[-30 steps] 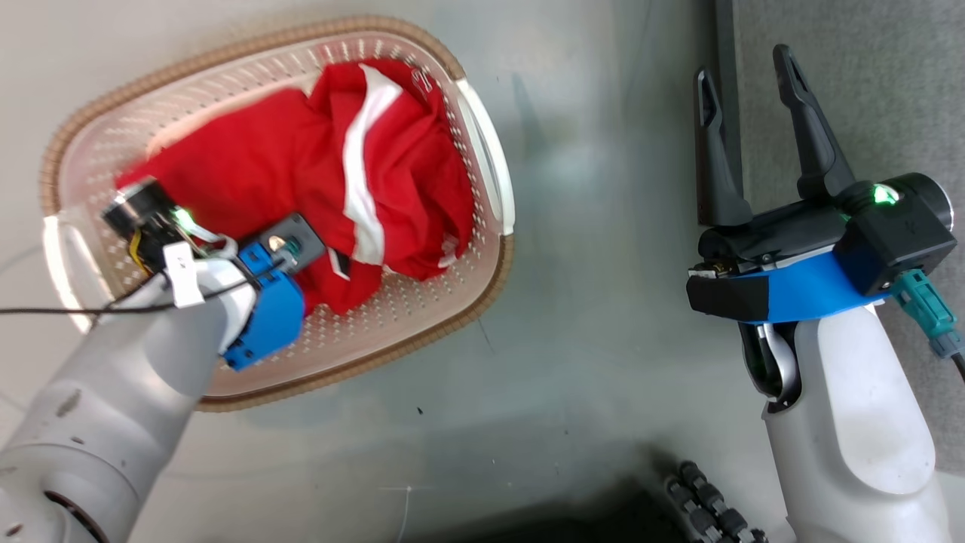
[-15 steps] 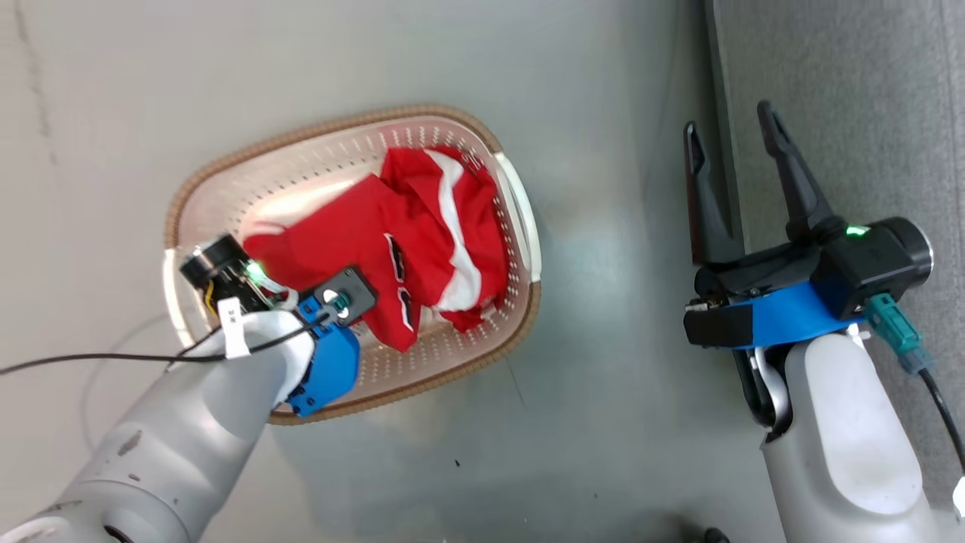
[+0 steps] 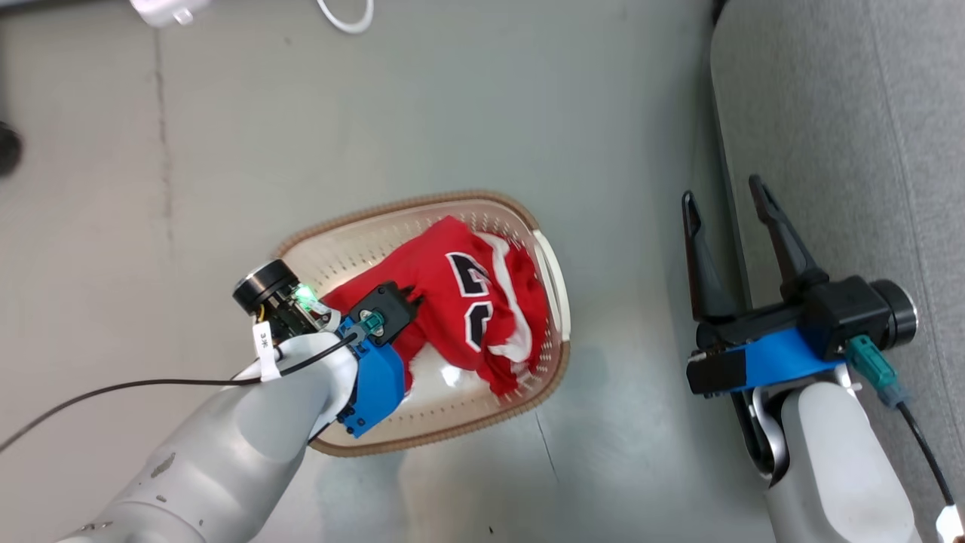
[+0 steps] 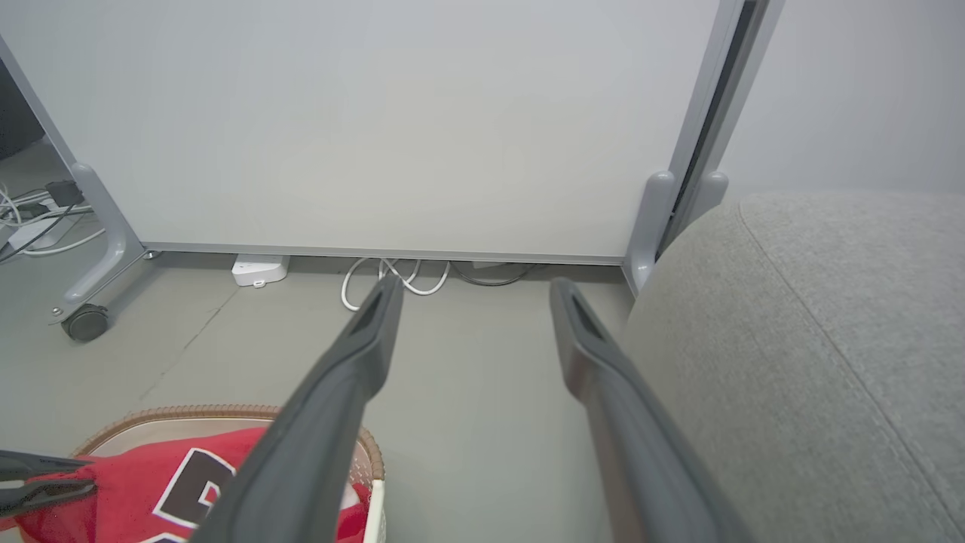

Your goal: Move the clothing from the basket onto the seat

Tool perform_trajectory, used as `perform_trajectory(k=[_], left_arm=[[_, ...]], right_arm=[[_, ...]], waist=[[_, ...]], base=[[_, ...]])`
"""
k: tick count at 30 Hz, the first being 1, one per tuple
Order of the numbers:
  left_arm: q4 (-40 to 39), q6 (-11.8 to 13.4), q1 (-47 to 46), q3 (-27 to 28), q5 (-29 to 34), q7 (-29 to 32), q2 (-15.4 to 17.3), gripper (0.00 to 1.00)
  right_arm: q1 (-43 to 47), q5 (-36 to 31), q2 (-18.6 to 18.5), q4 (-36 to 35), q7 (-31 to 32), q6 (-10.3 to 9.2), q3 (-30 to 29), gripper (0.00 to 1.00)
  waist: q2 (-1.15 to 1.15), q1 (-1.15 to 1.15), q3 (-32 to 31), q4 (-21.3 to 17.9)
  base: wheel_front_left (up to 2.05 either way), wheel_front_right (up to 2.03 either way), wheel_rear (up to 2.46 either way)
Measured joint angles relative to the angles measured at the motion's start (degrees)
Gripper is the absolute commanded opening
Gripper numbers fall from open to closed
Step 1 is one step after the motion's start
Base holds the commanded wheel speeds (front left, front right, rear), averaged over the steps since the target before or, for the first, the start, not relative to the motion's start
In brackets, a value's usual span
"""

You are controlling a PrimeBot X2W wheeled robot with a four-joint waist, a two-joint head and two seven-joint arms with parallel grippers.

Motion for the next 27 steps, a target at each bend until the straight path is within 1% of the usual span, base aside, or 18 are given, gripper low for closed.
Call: perform_trajectory(k=[12, 21, 27], left_arm=[[-11.5, 3.8, 5.6, 8.2, -1.0, 0.0, 2.1, 0.0], [-17.4, 5.2, 9.3, 13.4, -0.8, 0.0, 2.3, 0.0], [-19.8, 5.3, 10.9, 15.8, -0.4, 0.0, 1.8, 0.0]], right_arm=[[4.4, 0.0, 0.0, 1.7, 0.0, 0.0, -0.5, 1.0], [8.3, 0.2, 0.0, 3.1, 0.0, 0.0, -0.8, 1.0], [10.9, 0.6, 0.0, 3.8, 0.0, 0.0, -0.9, 1.0]], waist=[[0.0, 0.0, -9.9, 3.1], [0.0, 0.0, -16.4, 4.6], [0.0, 0.0, -20.6, 5.2]], base=[[0.0, 0.0, 0.0], [0.0, 0.0, 0.0], [0.0, 0.0, 0.0]])
